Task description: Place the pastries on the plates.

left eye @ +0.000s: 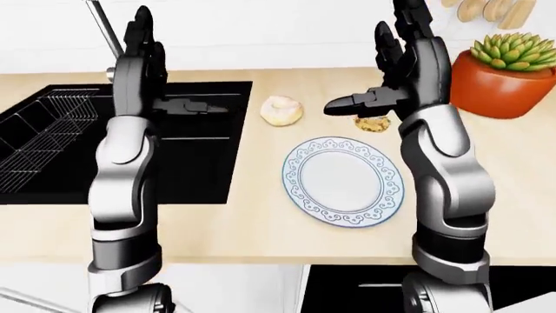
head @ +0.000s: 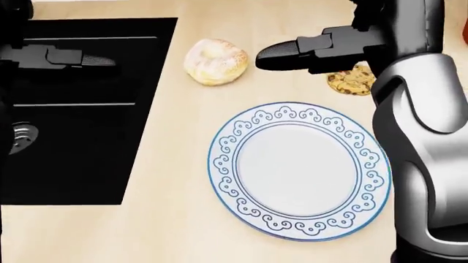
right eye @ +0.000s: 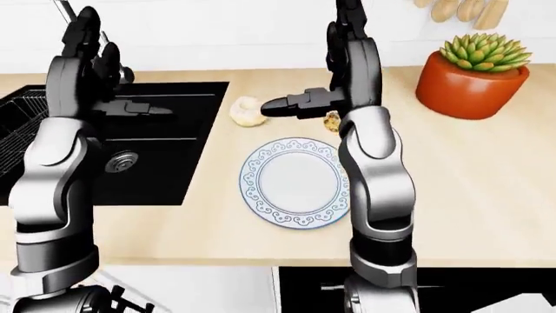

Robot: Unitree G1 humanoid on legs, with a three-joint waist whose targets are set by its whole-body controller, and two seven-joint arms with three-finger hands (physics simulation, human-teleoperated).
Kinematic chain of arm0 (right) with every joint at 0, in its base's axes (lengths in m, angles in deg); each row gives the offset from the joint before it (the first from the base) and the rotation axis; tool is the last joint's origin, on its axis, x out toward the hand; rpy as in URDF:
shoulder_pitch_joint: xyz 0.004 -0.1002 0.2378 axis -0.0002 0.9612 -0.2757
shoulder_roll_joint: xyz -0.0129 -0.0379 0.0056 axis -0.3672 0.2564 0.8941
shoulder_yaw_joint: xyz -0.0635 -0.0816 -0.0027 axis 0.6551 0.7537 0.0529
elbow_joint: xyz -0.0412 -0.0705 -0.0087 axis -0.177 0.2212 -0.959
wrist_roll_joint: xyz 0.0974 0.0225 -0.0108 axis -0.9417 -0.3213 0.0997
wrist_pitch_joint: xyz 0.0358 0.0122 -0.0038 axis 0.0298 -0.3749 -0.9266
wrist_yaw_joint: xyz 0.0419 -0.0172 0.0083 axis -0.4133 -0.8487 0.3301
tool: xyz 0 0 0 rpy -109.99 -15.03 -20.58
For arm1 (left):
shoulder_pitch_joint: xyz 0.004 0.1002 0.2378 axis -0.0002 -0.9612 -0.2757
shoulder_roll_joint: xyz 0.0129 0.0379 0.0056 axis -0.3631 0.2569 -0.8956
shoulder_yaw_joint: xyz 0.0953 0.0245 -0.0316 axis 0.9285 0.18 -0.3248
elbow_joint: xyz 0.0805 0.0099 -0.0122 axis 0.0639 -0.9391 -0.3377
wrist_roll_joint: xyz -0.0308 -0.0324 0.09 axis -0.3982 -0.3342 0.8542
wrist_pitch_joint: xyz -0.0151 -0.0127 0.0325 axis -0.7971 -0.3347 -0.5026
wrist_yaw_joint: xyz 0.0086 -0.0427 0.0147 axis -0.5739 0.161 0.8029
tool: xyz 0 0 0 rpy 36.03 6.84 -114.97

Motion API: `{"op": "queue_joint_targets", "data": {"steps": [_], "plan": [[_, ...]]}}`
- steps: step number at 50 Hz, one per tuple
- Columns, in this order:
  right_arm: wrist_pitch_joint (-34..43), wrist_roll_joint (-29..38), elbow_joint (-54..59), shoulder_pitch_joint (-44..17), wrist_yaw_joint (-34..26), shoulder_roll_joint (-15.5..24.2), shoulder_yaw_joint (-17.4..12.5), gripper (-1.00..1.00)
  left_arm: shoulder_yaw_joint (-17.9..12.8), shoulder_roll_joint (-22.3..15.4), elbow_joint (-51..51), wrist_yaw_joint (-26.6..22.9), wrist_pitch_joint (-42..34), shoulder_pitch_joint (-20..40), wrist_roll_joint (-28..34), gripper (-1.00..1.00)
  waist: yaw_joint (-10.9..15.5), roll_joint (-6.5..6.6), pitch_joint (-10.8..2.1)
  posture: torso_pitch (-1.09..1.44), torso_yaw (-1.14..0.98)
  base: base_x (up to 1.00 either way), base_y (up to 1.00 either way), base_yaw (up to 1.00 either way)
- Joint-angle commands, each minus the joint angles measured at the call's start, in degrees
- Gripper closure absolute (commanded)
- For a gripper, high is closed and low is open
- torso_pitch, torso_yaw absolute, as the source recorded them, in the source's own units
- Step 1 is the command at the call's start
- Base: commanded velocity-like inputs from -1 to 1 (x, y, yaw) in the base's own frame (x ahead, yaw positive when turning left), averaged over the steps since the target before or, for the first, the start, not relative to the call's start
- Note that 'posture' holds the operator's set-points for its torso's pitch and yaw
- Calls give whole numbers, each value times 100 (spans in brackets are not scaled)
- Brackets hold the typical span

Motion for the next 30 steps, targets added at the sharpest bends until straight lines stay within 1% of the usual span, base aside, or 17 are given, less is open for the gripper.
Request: {"op": "queue_joint_targets", "data": {"steps": [1,4,5,6,7,9,10,15,16,17,18,19,20,21,22,25,30], "plan": [[-111,-16,-125,-191,10,70,-43,-100,-49,-51,134,25,101,151,25,-100,-7,2,-123,0,0,0,0,0],[-132,-2,-62,-150,32,64,-35,-100,-48,-33,133,26,117,119,32,-100,28,-107,-269,0,0,0,0,0],[-136,-6,-49,-158,45,56,-40,-100,-48,-32,125,31,127,121,38,-100,78,-156,-380,0,0,0,-43,0],[-147,-8,-52,-155,41,54,-31,-100,-48,-31,131,26,127,116,37,-100,85,2,-319,0,0,0,-58,0],[-157,-9,-42,-143,46,49,-33,-100,-49,-24,132,28,131,102,38,-100,81,133,-342,0,0,0,-59,0],[-153,-3,-60,-106,44,47,-23,-100,-42,-13,123,28,152,83,44,-100,102,170,-377,0,0,0,-86,0],[-164,-1,-58,-102,42,45,-24,-100,-39,-9,115,27,159,84,46,-100,102,205,-324,0,0,0,-100,0],[-232,29,-14,-76,34,30,-5,-100,-28,-6,86,17,184,81,81,-100,125,123,-206,0,0,0,-100,0],[-220,23,-50,-68,30,23,-7,-100,-29,-7,88,13,189,75,89,-100,131,126,-190,0,0,0,-46,0],[-222,35,-53,-57,22,27,-1,-100,-30,-4,89,14,190,68,95,-100,164,-40,-228,0,0,0,-25,0],[-231,57,-48,-49,15,33,3,-100,-26,6,88,11,206,48,101,-100,212,-268,-164,0,0,0,0,0],[-240,83,-35,-49,6,36,12,-100,-27,14,72,13,219,48,104,-100,254,-430,-73,0,0,0,0,0],[-265,110,-13,-55,-3,30,26,-100,-20,20,56,14,231,54,111,-100,279,-766,-118,0,0,0,0,0],[-265,146,12,-65,-6,25,40,-100,-16,25,43,11,244,58,114,-100,268,-758,-122,0,0,0,0,0],[-277,184,40,-72,-20,23,50,-100,-18,28,31,10,254,58,114,-100,219,-600,-43,0,0,0,0,0],[-272,231,76,-94,-35,5,48,-100,-19,22,-5,4,261,87,118,-100,172,-423,-121,0,0,0,0,0],[-100,442,149,-170,-87,32,90,-100,-28,-1,23,-5,217,113,115,-100,78,-208,-126,0,0,0,0,0]]}}
